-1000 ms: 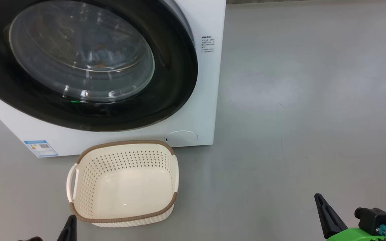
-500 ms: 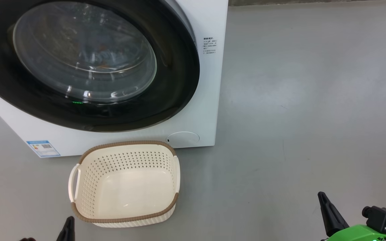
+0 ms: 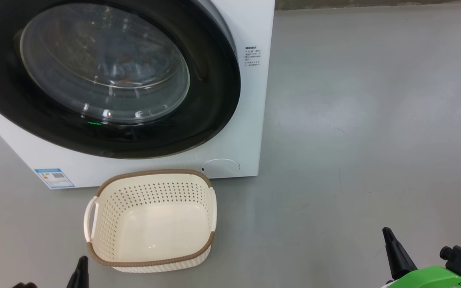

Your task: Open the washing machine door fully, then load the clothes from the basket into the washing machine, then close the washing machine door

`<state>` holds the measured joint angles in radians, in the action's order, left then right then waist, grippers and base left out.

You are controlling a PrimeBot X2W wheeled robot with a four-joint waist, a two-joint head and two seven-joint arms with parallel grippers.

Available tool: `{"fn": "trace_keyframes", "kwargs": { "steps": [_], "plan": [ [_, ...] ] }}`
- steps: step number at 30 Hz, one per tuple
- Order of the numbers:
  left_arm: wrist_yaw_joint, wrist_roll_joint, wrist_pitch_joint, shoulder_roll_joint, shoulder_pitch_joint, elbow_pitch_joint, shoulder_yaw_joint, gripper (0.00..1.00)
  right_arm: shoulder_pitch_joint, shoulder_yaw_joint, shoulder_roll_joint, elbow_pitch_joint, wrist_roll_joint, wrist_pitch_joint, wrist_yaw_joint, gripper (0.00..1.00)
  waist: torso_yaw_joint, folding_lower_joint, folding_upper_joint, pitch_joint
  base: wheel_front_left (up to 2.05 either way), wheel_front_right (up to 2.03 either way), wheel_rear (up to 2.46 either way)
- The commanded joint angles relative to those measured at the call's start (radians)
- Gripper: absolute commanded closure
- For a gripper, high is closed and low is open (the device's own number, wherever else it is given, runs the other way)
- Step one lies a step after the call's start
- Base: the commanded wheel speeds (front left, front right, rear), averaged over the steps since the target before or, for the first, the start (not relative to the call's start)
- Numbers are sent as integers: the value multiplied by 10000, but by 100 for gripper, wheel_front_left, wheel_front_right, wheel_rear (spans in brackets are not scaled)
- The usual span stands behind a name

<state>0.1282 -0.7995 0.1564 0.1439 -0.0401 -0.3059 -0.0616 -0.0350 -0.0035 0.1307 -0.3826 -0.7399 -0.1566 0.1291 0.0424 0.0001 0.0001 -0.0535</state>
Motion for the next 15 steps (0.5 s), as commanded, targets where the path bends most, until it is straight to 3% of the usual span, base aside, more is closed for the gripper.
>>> {"fn": "trace_keyframes", "kwargs": {
  "steps": [1, 15],
  "plan": [
    [11, -279, -54, 131, 381, 256, 218, 100, -291, -16, 68, 290, -272, 72, 6, 100, -7, -1, -1, 8, 0, 0, 0],
    [13, -1527, -460, -27, 553, 312, 446, 100, -359, -182, -65, 463, -1607, 483, 7, 100, -73, -1, -1, 86, 0, 0, 0]
  ]
}}
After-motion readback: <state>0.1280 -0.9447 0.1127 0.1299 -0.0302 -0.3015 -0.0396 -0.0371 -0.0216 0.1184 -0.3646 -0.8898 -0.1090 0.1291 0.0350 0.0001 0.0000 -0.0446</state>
